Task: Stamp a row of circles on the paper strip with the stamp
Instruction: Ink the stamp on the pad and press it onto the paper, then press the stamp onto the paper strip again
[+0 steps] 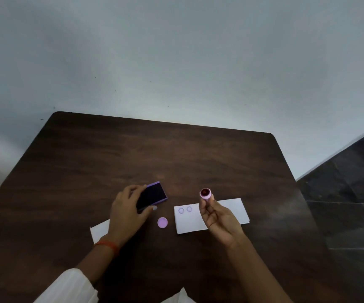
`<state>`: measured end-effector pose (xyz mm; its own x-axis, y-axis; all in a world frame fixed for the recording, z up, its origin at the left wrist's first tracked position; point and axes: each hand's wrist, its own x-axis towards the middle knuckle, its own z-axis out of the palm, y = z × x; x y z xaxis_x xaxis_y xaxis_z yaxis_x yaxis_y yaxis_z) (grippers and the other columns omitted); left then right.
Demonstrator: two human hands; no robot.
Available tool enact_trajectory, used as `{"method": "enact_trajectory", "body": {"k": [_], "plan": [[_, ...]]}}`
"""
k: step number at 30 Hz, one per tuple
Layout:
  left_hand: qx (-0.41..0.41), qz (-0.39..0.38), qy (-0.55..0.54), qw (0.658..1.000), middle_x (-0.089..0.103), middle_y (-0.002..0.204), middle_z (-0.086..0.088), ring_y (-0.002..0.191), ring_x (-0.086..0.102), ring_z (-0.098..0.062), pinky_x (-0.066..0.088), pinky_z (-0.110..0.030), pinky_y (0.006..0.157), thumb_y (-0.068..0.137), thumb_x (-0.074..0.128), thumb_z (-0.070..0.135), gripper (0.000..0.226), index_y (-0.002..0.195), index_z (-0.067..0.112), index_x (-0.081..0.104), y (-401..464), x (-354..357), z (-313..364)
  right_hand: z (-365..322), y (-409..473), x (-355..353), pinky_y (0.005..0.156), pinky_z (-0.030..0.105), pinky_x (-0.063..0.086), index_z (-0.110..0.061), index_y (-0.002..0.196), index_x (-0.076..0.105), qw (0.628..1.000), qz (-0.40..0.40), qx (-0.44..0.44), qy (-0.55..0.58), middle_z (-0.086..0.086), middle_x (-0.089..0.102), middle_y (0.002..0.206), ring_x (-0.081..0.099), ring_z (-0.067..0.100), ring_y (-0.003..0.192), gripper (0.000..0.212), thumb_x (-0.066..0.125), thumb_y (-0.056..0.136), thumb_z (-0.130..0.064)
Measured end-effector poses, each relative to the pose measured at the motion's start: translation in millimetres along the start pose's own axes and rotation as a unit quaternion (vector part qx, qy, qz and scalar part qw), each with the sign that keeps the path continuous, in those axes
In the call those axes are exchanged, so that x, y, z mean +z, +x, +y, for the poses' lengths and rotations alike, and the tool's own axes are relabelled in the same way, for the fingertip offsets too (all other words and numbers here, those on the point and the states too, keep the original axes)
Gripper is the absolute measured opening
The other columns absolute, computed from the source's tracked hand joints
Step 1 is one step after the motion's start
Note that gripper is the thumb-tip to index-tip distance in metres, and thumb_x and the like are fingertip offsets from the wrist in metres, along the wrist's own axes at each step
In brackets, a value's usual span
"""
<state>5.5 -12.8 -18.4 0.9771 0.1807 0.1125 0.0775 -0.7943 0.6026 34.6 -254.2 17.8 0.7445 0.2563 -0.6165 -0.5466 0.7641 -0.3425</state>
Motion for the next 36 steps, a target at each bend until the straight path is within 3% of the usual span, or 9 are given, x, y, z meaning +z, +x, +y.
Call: {"method": "enact_trajectory", "body": {"k": [8, 12, 17, 20, 22, 25, 30, 33, 36], "plan": [[0.082, -0.115, 0.02, 0.99, 0.045, 0.142, 0.002, 0.132, 0.036, -0.016, 0.023, -0.037, 0.114, 0.075, 0.065, 0.05, 0.068, 0.134, 0.027, 0.042, -14.2, 54.2, 48.8, -15.5, -10.1, -28.2, 0.061, 0.028, 0.06, 0.004, 0.092, 0.067, 0.999, 0.032, -0.02, 0.013, 0.017, 0.074, 0.088, 0.072, 0.022, 0.077, 0.026, 0.064, 0.067, -0.002], [0.094, -0.122, 0.036, 0.987, 0.043, 0.144, 0.004, 0.138, 0.028, -0.015, 0.005, -0.036, 0.118, 0.075, 0.063, 0.052, 0.07, 0.135, 0.024, 0.041, -14.8, 64.6, 47.0, -22.0, -8.8, -36.3, 0.061, 0.028, 0.06, 0.003, 0.095, 0.065, 0.998, 0.057, -0.027, 0.017, 0.016, 0.075, 0.085, 0.072, 0.021, 0.076, 0.023, 0.061, 0.072, -0.001], [0.098, -0.122, 0.056, 0.986, 0.042, 0.145, 0.005, 0.141, 0.022, -0.014, -0.002, -0.037, 0.118, 0.076, 0.06, 0.053, 0.07, 0.136, 0.024, 0.04, -15.3, 70.4, 43.6, -22.2, -4.3, -41.9, 0.06, 0.03, 0.061, 0.003, 0.094, 0.068, 0.997, 0.07, -0.028, 0.008, 0.017, 0.075, 0.086, 0.072, 0.022, 0.077, 0.026, 0.064, 0.068, 0.0], [0.107, -0.123, 0.074, 0.984, 0.04, 0.146, 0.004, 0.142, 0.021, -0.015, -0.005, -0.036, 0.117, 0.078, 0.058, 0.054, 0.069, 0.137, 0.024, 0.039, -15.3, 71.2, 42.9, -20.5, 1.1, -40.3, 0.066, 0.029, 0.061, -0.001, 0.087, 0.072, 0.995, 0.071, -0.049, -0.053, 0.013, 0.075, 0.087, 0.072, 0.019, 0.079, 0.015, 0.06, 0.077, 0.001], [0.113, -0.124, 0.09, 0.982, 0.039, 0.147, 0.004, 0.142, 0.02, -0.016, -0.008, -0.036, 0.116, 0.079, 0.056, 0.055, 0.069, 0.138, 0.024, 0.038, -15.2, 71.7, 42.7, -17.4, 5.7, -37.1, 0.075, 0.03, 0.057, -0.004, 0.094, 0.069, 0.981, 0.085, -0.085, -0.15, 0.009, 0.073, 0.092, 0.07, 0.018, 0.085, 0.016, 0.057, 0.083, -0.002], [0.121, -0.126, 0.105, 0.979, 0.038, 0.148, 0.003, 0.142, 0.021, -0.017, -0.01, -0.037, 0.115, 0.079, 0.054, 0.056, 0.068, 0.137, 0.024, 0.038, -14.7, 72.3, 42.1, -13.0, 8.1, -29.2, 0.08, 0.024, 0.053, -0.013, 0.095, 0.067, 0.912, 0.123, -0.169, -0.354, 0.006, 0.071, 0.097, 0.067, 0.013, 0.09, 0.017, 0.067, 0.078, -0.008], [0.131, -0.124, 0.116, 0.977, 0.038, 0.148, 0.002, 0.142, 0.021, -0.018, -0.011, -0.04, 0.115, 0.08, 0.053, 0.057, 0.067, 0.136, 0.023, 0.039, -14.4, 70.6, 42.2, -3.0, 12.6, -14.8, 0.076, 0.013, 0.048, -0.023, 0.089, 0.067, 0.698, 0.102, -0.316, -0.634, -0.005, 0.072, 0.089, 0.063, 0.002, 0.082, 0.013, 0.071, 0.077, -0.019], [0.128, -0.131, 0.125, 0.975, 0.034, 0.151, 0.004, 0.143, 0.017, -0.017, -0.014, -0.039, 0.114, 0.08, 0.05, 0.059, 0.068, 0.138, 0.025, 0.036, -14.0, 70.8, 42.6, 1.4, 19.4, -11.5, 0.072, 0.005, 0.037, -0.02, 0.093, 0.066, 0.59, 0.093, -0.324, -0.734, -0.003, 0.071, 0.095, 0.058, 0.002, 0.082, 0.01, 0.064, 0.083, -0.018], [0.126, -0.135, 0.127, 0.975, 0.032, 0.151, 0.005, 0.144, 0.014, -0.016, -0.015, -0.039, 0.114, 0.081, 0.048, 0.06, 0.068, 0.138, 0.025, 0.034, -13.9, 71.6, 41.9, 4.5, 26.4, -15.7, 0.08, 0.017, 0.042, -0.018, 0.101, 0.062, 0.517, 0.097, -0.281, -0.803, 0.002, 0.067, 0.108, 0.06, 0.013, 0.094, 0.015, 0.058, 0.086, -0.015]]}}
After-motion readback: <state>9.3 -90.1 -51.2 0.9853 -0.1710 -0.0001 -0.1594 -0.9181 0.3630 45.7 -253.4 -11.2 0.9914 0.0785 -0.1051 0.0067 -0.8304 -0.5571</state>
